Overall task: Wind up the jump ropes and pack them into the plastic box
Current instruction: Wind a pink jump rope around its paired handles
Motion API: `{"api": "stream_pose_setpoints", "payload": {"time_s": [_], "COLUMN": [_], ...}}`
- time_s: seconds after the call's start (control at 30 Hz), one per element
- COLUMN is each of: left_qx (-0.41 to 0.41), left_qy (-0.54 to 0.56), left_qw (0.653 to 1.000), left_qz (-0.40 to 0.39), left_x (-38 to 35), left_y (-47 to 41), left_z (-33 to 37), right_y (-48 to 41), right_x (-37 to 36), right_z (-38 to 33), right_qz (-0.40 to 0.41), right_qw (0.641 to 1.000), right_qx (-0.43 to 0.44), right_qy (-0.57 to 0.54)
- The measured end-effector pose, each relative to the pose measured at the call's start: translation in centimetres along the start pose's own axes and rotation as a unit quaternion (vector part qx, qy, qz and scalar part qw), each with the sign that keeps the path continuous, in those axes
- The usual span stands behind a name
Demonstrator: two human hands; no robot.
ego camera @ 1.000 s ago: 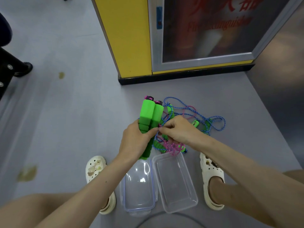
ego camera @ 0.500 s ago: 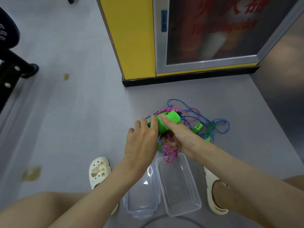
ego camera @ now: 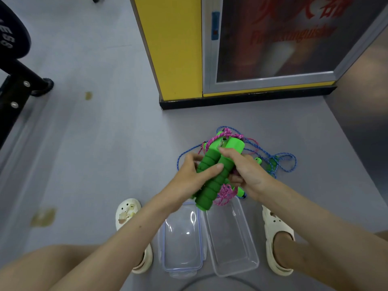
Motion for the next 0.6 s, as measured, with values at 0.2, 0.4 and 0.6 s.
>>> {"api": "stream_pose_setpoints", "payload": {"time_s": [0.2, 0.4, 0.6], "left_qx": [0.076, 0.068, 0.058], "left_qy": [0.112, 0.131, 0.147], "left_qw": [0.983, 0.98, 0.977], "left_qz": [-0.127, -0.133, -0.142], "left_x": [-0.9, -0.9, -1.1], "left_y": [0.7, 0.5, 0.4], "left_z": [-1.5, -1.4, -0.9], "right_y": [-0.1, -0.7, -0.9], "right_x": [-0.3, -0.1, 0.2], "right_z": [-0.5, 0.0, 0.0], "right_qz": [-0.017, 0.008, 0.03], "right_qw": [1.0, 1.0, 0.999], "right_qx": [0.007, 0.003, 0.008], "right_qy": [-0.001, -0.024, -0.022]}}
Point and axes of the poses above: each hand's wrist, its own y-axis away from the middle knuckle, its own x-axis out of the back of the hand, z = x × y, the point moved 5 cm from there along -y, towards the middle knuckle, and after that the axes turned 2 degrees about y, right-handed, at the moved point
